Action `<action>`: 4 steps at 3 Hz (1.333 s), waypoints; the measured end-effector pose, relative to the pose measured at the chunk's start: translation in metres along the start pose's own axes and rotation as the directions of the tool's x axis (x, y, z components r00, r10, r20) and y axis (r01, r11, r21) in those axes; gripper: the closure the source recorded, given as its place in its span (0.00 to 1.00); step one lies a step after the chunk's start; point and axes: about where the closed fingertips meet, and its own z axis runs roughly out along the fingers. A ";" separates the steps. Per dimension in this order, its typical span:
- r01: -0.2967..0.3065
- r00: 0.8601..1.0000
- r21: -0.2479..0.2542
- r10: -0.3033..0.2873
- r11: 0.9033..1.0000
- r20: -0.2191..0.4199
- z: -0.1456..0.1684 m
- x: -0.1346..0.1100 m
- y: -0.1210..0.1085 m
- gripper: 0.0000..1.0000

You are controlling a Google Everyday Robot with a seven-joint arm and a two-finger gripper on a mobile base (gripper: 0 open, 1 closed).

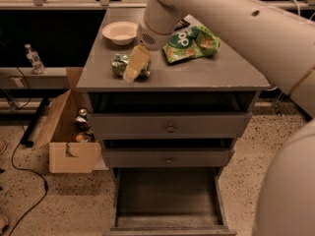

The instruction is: Place green can into bottom drawer

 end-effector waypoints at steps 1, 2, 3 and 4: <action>-0.011 1.000 -0.024 0.011 1.000 -0.009 0.026 -0.009 -0.005 0.00; -0.028 1.000 -0.051 0.027 0.998 -0.011 0.046 -0.013 -0.008 0.19; -0.048 0.999 -0.076 0.047 0.996 -0.006 0.062 -0.016 -0.009 0.42; -0.055 0.998 -0.090 0.057 0.994 0.011 0.070 -0.019 -0.010 0.65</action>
Offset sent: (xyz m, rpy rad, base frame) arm 0.0407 0.0315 -0.0450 0.0337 0.0844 -0.0103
